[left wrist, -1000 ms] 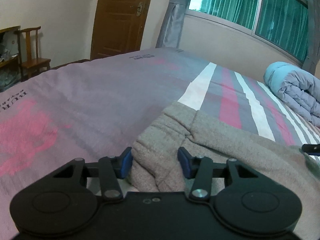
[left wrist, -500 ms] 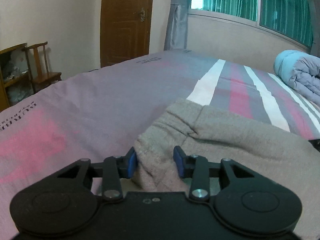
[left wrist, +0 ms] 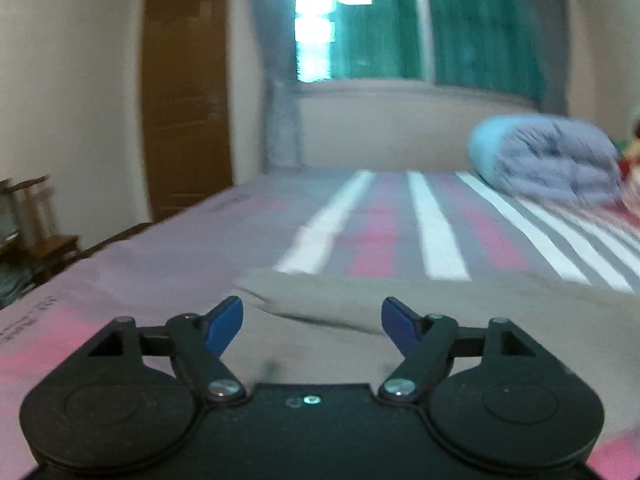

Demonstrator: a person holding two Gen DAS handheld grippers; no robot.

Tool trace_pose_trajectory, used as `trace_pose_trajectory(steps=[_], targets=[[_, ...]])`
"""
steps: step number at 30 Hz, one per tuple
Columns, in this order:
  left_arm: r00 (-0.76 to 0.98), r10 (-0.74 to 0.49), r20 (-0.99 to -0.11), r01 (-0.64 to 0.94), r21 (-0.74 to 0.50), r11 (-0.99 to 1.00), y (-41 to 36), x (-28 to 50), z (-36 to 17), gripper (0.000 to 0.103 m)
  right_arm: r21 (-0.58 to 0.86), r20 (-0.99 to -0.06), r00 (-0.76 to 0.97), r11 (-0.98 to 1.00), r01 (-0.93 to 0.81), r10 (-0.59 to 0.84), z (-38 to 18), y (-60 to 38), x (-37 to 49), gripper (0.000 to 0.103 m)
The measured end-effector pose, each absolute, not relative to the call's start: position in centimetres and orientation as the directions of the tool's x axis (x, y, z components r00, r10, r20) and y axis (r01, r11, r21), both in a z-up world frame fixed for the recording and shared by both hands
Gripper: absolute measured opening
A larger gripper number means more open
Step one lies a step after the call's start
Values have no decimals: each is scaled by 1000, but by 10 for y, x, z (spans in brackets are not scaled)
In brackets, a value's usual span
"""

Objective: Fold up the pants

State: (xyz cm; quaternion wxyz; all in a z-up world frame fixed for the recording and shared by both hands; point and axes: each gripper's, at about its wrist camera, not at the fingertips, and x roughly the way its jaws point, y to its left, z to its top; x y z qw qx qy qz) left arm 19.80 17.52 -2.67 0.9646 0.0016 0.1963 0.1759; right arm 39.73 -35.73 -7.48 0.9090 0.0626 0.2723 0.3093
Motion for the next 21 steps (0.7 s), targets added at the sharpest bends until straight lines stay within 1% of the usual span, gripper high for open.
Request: trace_pose_trajectory(steps=[1,2,3,4,5,6,7,8,9,10,11,12,13,14,15,16,17,18,19,20,21], targets=[[840,334,-427,-325,98,941,171,207,-38,71,273,-478,663,815,-511,576,-81,-369,390,13],[793,326,-515,-315,111,942,173,218,-53,71,251,-502,670,833,-493,547,-89,-379,383,14],[750,306,-586,-313,93,945,181,222,-68,70,228,-540,667,852,-472,514,-99,-389,381,14],[771,280,-572,-315,40,948,187,216,-71,69,179,-605,659,882,-435,447,-113,-401,384,12],[778,283,-561,-327,24,945,189,212,-67,67,152,-624,666,900,-409,408,-124,-415,384,5],[786,300,-540,-337,32,941,187,206,-62,65,193,-610,677,905,-378,412,-125,-439,386,4],[795,319,-516,-348,42,936,184,200,-57,68,215,-604,695,919,-329,390,-121,-459,387,5],[805,326,-495,-354,39,934,180,196,-54,70,217,-580,737,938,-271,347,-111,-477,383,5],[817,315,-483,-346,27,938,176,193,-52,75,211,-534,788,951,-226,306,-101,-494,378,5],[821,300,-485,-333,20,943,172,194,-53,82,218,-479,826,952,-215,296,-93,-510,371,5],[813,291,-504,-323,25,946,167,197,-57,85,221,-446,846,952,-212,292,-89,-523,368,5],[792,281,-542,-317,27,948,165,207,-63,86,203,-454,849,959,-199,272,-90,-529,369,5],[777,283,-562,-327,24,945,162,210,-69,87,155,-508,832,973,-169,225,-98,-534,377,6],[786,292,-546,-334,25,942,162,208,-71,89,116,-587,792,986,-120,166,-112,-541,388,5],[791,299,-533,-343,19,939,163,206,-73,92,178,-617,761,978,-113,200,-120,-555,395,6],[793,297,-532,-352,-2,936,167,205,-74,96,275,-595,763,956,-102,252,-114,-570,393,6],[792,296,-534,-363,-23,932,171,204,-75,97,323,-561,790,944,-66,247,-101,-583,384,12],[793,286,-539,-367,-48,929,176,203,-76,97,367,-495,836,929,-47,238,-88,-596,371,21],[796,267,-544,-368,-85,926,181,202,-77,98,429,-426,871,902,-41,242,-78,-613,355,54],[799,253,-546,-368,-111,923,184,202,-79,98,499,-383,890,866,-25,246,-73,-631,342,72],[799,247,-548,-369,-123,921,187,202,-80,98,550,-358,904,835,2,234,-73,-646,330,81]])
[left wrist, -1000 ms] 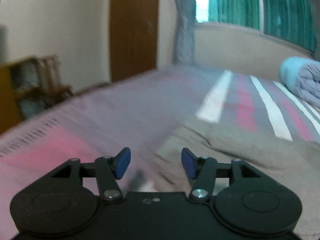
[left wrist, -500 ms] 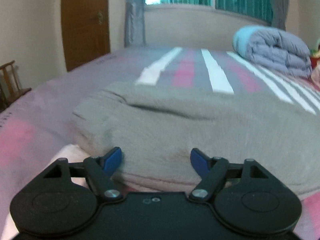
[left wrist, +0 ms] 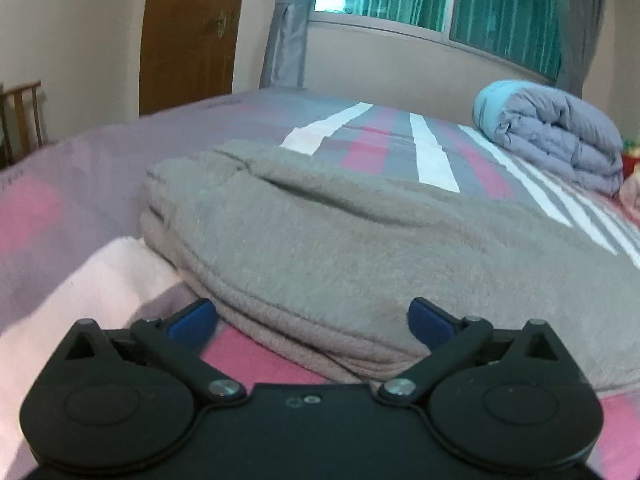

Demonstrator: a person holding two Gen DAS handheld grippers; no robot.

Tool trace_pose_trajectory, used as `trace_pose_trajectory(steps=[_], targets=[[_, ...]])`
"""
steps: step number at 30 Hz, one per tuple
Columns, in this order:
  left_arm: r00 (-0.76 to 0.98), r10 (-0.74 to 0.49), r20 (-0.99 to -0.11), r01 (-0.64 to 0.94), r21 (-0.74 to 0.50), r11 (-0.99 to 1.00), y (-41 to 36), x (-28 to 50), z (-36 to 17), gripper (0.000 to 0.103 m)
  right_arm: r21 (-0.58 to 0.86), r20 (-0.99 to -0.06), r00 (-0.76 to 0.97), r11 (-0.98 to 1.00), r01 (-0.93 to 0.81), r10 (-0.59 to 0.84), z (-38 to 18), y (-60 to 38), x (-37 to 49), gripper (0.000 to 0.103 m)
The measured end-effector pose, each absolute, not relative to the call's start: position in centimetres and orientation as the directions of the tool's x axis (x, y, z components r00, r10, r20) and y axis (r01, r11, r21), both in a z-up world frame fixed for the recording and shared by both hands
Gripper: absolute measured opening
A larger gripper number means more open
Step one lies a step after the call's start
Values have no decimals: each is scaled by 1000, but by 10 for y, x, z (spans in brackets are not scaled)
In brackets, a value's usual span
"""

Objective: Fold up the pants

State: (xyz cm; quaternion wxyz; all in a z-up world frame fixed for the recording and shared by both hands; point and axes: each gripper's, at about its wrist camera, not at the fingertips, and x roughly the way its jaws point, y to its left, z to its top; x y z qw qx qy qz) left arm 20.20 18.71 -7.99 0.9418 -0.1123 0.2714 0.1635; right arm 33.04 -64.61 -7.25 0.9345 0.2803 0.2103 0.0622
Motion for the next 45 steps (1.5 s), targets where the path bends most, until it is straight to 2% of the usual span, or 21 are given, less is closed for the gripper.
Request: trace_pose_trajectory(steps=[1,3,4,5,6,10,16,19,21,26,28,29,33,45], targets=[[799,247,-549,-370,-125,921,188,202,-80,98,596,-331,915,803,14,230,-75,-662,315,80],[798,256,-546,-372,-112,921,186,198,-79,98,671,-323,919,739,54,227,-85,-687,291,56],[797,258,-546,-373,-109,921,186,198,-79,98,720,-325,915,689,77,237,-93,-699,283,34],[797,258,-546,-373,-109,921,185,197,-79,98,766,-327,912,634,103,246,-103,-709,276,26],[797,258,-546,-374,-110,921,184,195,-80,98,795,-334,909,593,131,248,-112,-717,273,24],[797,261,-545,-376,-110,920,183,192,-80,97,850,-338,904,497,175,261,-133,-734,265,23],[797,259,-546,-376,-112,920,184,192,-80,98,826,-403,877,516,226,260,-138,-739,309,23],[797,256,-546,-375,-117,919,184,192,-80,97,803,-401,883,558,210,245,-136,-734,312,18],[798,254,-547,-375,-119,919,184,192,-81,98,804,-364,896,571,165,254,-132,-732,308,17],[798,253,-547,-375,-121,919,185,193,-81,98,778,-337,906,618,114,257,-121,-728,310,16],[798,253,-547,-375,-122,919,185,193,-81,97,738,-450,863,639,216,229,-130,-728,321,16],[798,253,-547,-375,-122,919,185,192,-81,97,750,-474,846,615,243,244,-138,-729,324,16],[798,251,-547,-375,-126,918,185,193,-81,97,797,-422,868,563,218,262,-139,-733,313,23],[799,248,-548,-375,-130,918,185,193,-82,97,847,-364,889,496,191,279,-144,-735,303,22]])
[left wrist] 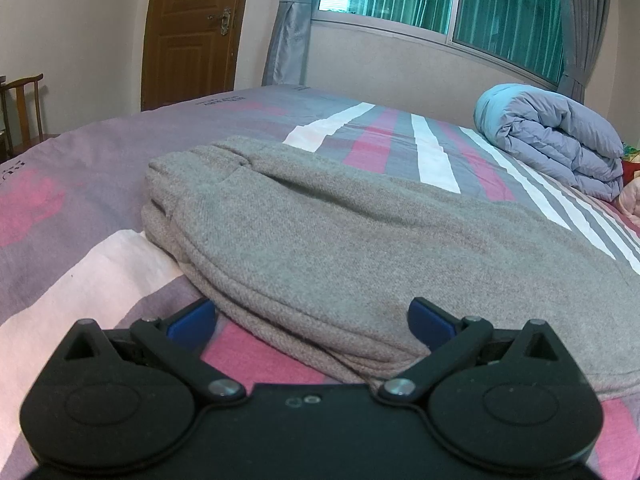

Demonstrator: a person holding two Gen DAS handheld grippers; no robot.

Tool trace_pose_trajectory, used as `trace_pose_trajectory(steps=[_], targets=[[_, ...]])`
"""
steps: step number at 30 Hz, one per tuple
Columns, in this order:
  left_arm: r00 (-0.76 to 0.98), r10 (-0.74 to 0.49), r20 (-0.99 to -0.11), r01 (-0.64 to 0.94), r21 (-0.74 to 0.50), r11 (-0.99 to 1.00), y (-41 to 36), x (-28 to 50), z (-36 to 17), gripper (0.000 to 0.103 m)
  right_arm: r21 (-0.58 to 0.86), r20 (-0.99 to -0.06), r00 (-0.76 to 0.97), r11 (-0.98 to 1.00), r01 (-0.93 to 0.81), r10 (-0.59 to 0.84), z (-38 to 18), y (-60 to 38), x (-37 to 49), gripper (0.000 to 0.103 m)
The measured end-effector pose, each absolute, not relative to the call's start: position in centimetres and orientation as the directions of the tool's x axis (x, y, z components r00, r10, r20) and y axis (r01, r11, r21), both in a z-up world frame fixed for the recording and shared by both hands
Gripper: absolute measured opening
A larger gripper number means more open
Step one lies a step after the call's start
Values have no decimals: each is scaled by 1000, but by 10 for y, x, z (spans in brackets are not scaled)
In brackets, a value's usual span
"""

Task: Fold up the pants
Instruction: 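Grasp the leg hem with the right tool and lift it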

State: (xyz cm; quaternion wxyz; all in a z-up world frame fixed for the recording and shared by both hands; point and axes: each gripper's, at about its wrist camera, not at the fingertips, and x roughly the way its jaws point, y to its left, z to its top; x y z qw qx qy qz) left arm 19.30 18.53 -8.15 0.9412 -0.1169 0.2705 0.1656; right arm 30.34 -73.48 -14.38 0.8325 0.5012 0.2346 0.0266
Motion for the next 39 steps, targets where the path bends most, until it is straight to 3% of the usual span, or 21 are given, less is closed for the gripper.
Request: trace_pose_trajectory(steps=[2,3,5,10,11,14,24,29,39], targets=[[799,250,-547,-376,-130,918,185,193,-81,97,843,-377,882,500,199,283,-143,-734,309,21],[799,249,-548,-376,-130,918,185,193,-81,97,839,-371,884,512,187,285,-140,-733,311,13],[799,249,-547,-375,-132,917,185,193,-81,97,810,-366,889,565,160,274,-129,-728,312,9],[800,246,-547,-375,-136,917,186,193,-81,98,818,-129,945,570,-71,302,-93,-720,304,8],[800,245,-548,-375,-136,917,186,193,-81,97,810,-134,947,582,-66,293,-97,-720,306,8],[800,247,-547,-376,-135,917,185,193,-80,97,857,-334,896,489,161,292,-145,-732,324,8],[800,246,-547,-376,-137,916,185,193,-80,97,898,-302,897,411,155,323,-153,-735,311,14],[800,248,-547,-377,-136,916,185,193,-81,97,920,-297,897,350,177,327,-161,-739,312,27],[801,243,-546,-376,-143,916,184,194,-82,97,868,-442,842,386,314,310,-148,-727,323,34]])
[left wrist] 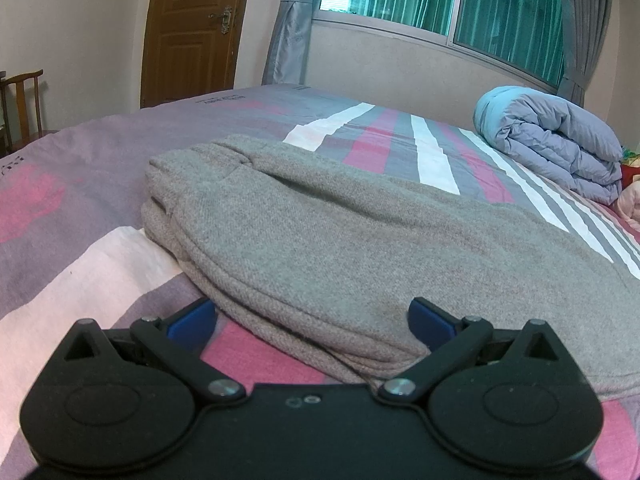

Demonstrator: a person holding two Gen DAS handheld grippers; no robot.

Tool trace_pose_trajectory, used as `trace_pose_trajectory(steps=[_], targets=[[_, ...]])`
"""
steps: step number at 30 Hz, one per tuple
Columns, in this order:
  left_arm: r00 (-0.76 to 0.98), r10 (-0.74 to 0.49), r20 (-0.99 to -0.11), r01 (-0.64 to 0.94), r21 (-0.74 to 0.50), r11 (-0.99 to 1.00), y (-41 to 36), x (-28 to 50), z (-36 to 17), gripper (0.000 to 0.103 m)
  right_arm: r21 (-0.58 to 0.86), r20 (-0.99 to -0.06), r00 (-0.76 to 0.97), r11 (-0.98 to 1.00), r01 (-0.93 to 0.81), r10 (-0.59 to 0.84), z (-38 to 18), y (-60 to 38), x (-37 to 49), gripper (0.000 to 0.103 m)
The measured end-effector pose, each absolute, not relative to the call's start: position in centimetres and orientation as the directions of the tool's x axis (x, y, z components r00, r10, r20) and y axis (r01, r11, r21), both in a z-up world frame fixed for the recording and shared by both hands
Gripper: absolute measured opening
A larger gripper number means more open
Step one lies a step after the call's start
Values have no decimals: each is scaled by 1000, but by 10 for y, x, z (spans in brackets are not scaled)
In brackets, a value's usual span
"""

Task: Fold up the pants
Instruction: 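Grasp the leg hem with the right tool and lift it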

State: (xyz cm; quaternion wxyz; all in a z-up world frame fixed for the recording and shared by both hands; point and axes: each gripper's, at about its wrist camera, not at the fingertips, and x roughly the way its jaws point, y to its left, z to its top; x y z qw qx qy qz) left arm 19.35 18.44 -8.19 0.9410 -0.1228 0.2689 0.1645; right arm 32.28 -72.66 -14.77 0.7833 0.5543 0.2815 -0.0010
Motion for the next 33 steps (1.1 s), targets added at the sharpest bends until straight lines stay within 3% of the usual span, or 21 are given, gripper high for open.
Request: trace_pose_trajectory(steps=[5,6,7,13,15,17,18,19,33], targets=[[801,245,-546,-377,-143,915,183,194,-82,97,870,-459,834,345,352,307,-152,-728,339,35],[801,245,-546,-376,-142,916,183,194,-82,97,864,-465,828,365,348,312,-149,-728,343,27],[802,244,-546,-376,-143,916,183,194,-82,97,847,-474,827,411,336,303,-142,-726,345,8],[805,235,-545,-374,-157,914,185,193,-82,97,717,-283,926,696,31,249,-70,-703,312,8],[805,233,-546,-372,-158,915,184,194,-83,97,692,-322,921,718,72,219,-85,-705,310,8],[806,231,-545,-371,-161,915,185,193,-82,97,720,-472,851,658,221,231,-132,-716,325,8],[806,231,-544,-371,-161,915,185,193,-82,97,758,-489,831,599,257,263,-152,-722,328,8],[807,231,-544,-371,-162,914,186,193,-82,97,779,-456,851,580,239,261,-155,-723,324,8],[809,225,-542,-370,-172,913,188,191,-82,97,799,-472,840,534,278,269,-155,-723,342,10]])
